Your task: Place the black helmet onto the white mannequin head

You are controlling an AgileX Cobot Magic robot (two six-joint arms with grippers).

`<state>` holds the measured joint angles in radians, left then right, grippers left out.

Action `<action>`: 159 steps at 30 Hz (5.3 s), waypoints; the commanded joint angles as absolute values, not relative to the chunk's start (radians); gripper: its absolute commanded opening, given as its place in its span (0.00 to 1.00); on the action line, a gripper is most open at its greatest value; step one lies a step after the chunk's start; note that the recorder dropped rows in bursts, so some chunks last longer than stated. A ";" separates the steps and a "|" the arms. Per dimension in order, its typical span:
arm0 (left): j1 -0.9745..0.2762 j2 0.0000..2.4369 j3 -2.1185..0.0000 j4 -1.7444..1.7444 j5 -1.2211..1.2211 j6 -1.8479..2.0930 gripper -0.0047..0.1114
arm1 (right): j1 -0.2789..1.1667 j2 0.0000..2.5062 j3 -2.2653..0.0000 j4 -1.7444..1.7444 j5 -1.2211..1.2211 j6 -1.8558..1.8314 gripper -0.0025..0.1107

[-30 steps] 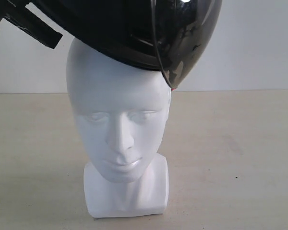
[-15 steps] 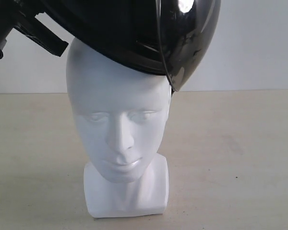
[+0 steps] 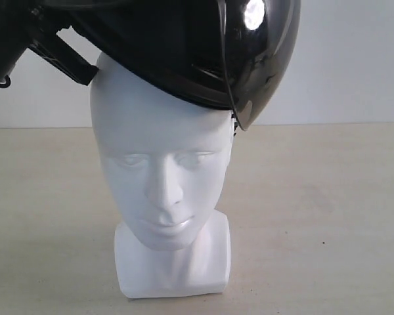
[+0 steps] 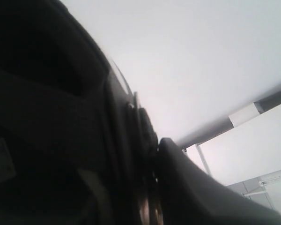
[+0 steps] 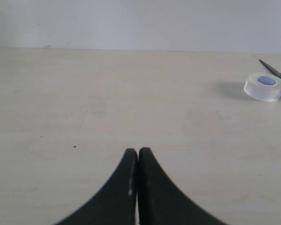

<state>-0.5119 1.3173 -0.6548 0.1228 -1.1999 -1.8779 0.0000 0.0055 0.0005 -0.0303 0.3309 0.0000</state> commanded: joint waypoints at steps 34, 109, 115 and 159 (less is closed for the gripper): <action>-0.448 1.294 -0.601 0.087 -1.221 -1.785 0.08 | -0.001 0.000 0.000 -0.037 0.328 0.000 0.02; -0.298 1.292 -0.413 0.325 -1.187 -1.741 0.08 | -0.001 0.000 0.000 -0.037 0.321 0.000 0.02; -0.298 1.292 -0.413 0.325 -1.161 -1.730 0.08 | -0.001 0.000 0.000 -0.037 0.321 0.000 0.02; -0.249 1.292 -0.340 0.298 -1.038 -1.588 0.08 | -0.001 0.000 0.000 -0.037 0.326 0.000 0.02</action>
<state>-0.2813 1.2894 -0.3672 0.4127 -1.2062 -1.7128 0.0000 0.0055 0.0005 -0.0303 0.3312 0.0000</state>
